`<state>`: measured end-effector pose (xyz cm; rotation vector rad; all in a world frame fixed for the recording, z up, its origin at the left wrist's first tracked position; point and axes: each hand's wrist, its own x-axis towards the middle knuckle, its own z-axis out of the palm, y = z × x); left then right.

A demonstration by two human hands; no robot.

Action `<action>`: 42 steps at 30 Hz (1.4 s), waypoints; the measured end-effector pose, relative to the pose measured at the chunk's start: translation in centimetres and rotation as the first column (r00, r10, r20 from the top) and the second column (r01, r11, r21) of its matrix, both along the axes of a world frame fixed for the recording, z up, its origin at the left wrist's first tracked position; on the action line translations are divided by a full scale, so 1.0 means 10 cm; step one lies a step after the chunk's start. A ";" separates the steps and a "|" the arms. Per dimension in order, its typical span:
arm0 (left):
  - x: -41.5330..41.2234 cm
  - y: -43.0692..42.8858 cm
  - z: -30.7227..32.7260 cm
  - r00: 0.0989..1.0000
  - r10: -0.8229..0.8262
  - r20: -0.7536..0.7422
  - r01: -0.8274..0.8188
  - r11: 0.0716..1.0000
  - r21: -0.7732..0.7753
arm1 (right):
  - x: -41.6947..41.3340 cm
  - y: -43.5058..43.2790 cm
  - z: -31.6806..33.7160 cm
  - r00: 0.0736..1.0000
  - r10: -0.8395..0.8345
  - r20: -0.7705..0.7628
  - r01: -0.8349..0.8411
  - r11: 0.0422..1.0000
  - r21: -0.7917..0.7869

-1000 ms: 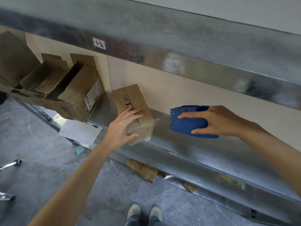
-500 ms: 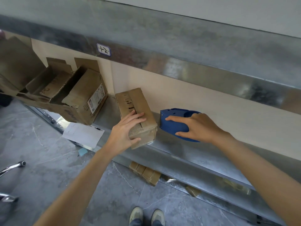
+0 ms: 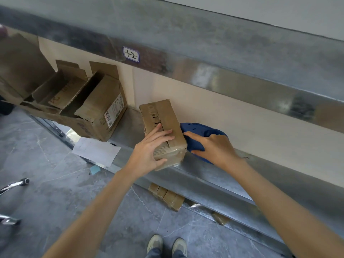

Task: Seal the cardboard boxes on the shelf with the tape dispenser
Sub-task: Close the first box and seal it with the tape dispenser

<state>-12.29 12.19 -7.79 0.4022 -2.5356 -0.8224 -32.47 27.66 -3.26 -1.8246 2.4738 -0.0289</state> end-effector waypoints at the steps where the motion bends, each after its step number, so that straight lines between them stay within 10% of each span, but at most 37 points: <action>1: 0.00 -0.01 0.00 1.000 0.001 -0.001 -0.001 1.000 -0.003 | -0.04 -0.01 -0.06 0.999 -0.043 0.020 0.043 0.999 0.003; 20: -0.03 -0.01 -0.10 0.999 -0.017 -0.041 0.018 1.000 0.013 | -0.45 0.26 -0.81 0.833 -0.255 0.491 0.303 0.953 -0.019; 28: 0.06 0.05 -0.07 0.996 0.076 -0.047 -0.078 0.997 -0.031 | -0.33 0.36 -0.47 0.879 -0.346 0.329 0.397 0.912 -0.102; 42: 0.26 0.32 -0.02 0.977 0.204 -0.067 -0.186 0.958 0.218 | 0.32 0.08 -0.22 0.775 0.061 0.629 0.167 0.940 -0.297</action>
